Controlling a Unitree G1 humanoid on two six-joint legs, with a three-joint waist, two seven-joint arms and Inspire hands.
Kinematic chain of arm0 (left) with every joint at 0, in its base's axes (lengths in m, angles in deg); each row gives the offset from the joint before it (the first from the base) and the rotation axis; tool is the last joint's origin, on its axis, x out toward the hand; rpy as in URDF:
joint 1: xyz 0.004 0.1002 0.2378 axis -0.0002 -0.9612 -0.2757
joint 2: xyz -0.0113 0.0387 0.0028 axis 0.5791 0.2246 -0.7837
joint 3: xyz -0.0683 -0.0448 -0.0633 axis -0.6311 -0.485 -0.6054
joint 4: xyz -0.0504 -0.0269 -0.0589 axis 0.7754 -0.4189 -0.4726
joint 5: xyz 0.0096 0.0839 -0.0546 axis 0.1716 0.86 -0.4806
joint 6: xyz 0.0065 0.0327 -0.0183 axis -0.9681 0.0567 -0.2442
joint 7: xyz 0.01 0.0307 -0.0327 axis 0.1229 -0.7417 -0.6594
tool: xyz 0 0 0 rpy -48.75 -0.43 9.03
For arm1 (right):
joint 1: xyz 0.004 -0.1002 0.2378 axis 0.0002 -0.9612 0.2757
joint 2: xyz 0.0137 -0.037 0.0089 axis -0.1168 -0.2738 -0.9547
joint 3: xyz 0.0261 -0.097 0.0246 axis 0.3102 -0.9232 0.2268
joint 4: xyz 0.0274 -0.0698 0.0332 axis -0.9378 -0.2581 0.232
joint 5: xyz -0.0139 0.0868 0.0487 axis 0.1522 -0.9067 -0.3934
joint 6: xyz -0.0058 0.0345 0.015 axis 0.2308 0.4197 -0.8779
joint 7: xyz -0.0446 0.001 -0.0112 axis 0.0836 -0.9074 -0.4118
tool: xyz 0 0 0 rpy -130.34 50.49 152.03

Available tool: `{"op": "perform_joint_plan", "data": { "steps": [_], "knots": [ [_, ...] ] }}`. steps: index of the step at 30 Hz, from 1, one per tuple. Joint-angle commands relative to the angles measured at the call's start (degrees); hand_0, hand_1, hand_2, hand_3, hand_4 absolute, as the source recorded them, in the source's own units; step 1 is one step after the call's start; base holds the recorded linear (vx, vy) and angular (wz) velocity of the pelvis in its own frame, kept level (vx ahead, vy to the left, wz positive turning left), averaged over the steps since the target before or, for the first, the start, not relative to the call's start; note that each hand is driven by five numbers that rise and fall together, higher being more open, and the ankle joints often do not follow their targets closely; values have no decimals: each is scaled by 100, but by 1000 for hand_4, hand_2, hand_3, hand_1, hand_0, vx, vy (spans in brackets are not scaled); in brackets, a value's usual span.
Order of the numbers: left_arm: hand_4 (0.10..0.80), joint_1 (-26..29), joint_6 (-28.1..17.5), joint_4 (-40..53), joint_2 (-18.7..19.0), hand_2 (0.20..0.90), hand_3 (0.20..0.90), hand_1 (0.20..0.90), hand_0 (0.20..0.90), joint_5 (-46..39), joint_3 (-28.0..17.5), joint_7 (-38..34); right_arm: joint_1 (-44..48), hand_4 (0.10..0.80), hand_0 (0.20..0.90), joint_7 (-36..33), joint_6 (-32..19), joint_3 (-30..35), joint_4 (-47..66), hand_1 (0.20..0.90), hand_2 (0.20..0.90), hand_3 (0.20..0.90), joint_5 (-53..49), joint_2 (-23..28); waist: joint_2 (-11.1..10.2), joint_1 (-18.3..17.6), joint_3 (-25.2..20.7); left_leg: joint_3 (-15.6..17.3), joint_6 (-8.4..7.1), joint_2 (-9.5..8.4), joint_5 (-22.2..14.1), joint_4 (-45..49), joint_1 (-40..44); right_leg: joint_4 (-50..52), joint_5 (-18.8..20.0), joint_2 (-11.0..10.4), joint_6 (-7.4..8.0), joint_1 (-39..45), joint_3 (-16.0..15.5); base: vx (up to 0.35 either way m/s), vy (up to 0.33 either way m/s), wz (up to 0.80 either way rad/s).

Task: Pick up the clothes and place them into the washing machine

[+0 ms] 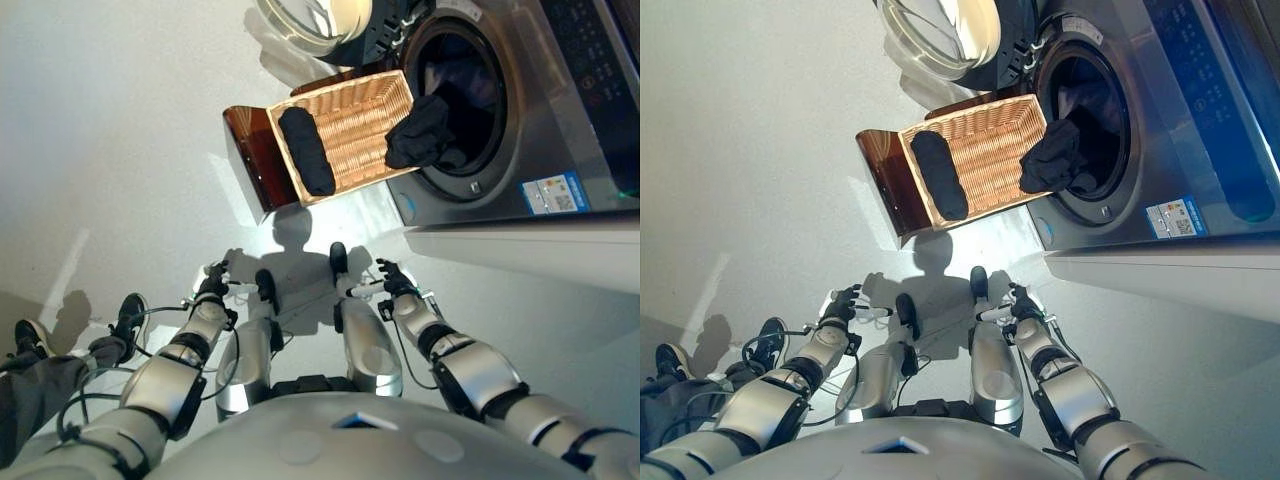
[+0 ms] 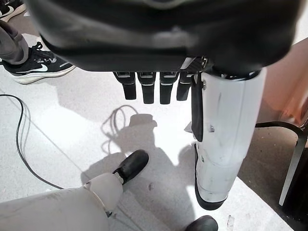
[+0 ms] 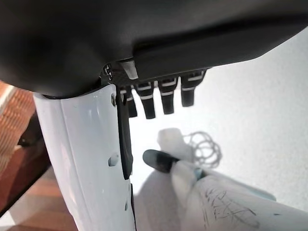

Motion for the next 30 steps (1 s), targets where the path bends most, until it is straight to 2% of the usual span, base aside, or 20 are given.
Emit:
{"op": "perform_joint_plan", "data": {
  "steps": [1, 30],
  "knots": [
    [800, 210, 0, -214, 93, 900, 900, 900, 900, 105, 97, -44, 303, 800, 900, -74, -39, -2, 30, 900, 900, 900, 46, 198, 126, -62, 107, -501, -496, 464, -32, 482, -366, 555, -823, -86, 247, 399, 44, 0, 0, 0],
    [800, 148, 42, -255, 67, 900, 900, 900, 900, 99, 65, 27, 260, 800, 900, -2, -46, 14, 1, 900, 900, 900, 64, 205, 194, -75, 49, -513, -471, 453, -138, 563, -247, 631, -912, -80, 241, 545, 27, 1, 0, 0]
  ]
}}
